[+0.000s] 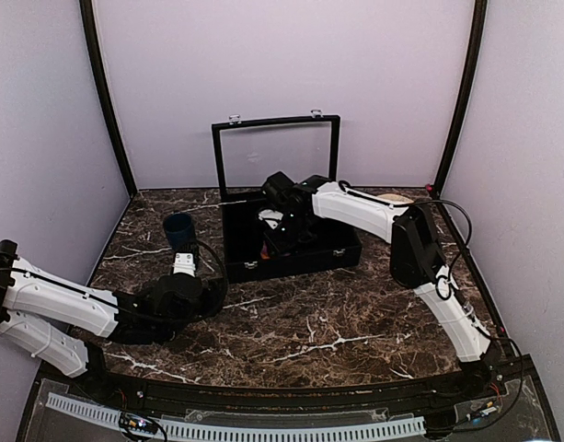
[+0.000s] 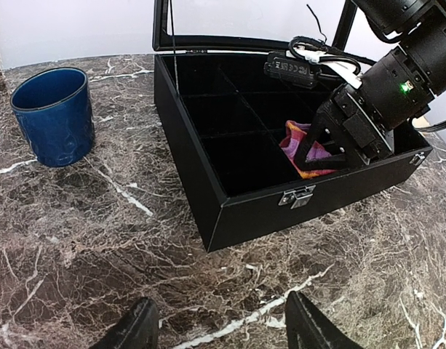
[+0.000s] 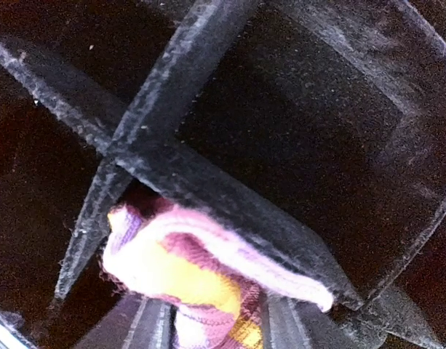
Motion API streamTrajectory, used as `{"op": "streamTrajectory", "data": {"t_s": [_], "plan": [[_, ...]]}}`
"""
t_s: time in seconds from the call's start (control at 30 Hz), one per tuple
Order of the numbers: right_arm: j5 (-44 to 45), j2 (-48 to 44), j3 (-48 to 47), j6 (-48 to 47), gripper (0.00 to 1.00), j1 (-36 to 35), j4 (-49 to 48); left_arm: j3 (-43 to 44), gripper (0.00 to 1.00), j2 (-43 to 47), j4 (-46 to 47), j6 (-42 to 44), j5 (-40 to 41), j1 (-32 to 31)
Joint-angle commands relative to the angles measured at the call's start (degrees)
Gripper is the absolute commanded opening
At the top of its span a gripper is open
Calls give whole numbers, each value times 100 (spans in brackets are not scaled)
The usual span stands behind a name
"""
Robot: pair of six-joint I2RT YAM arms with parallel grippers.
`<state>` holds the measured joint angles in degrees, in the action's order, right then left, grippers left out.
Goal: Roll the socks
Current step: Place the sock in the storage box.
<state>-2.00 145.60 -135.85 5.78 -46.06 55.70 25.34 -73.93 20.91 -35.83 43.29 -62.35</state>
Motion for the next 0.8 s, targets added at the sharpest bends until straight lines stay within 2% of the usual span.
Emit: {"op": "streamTrajectory", "data": {"t_s": [0.0, 0.13, 0.37, 0.77], "plan": [[114, -140, 339, -72, 43, 115, -297, 89, 61, 18, -79, -50, -18, 30], [80, -513, 485, -74, 52, 132, -569, 110, 61, 60, -92, -20, -30, 30], [97, -991, 688, -15, 56, 131, -706, 176, 61, 217, -184, 97, 12, 30], [85, -2218, 2083, 156, 59, 116, -1540, 502, 62, 603, -643, 483, 246, 30]]}}
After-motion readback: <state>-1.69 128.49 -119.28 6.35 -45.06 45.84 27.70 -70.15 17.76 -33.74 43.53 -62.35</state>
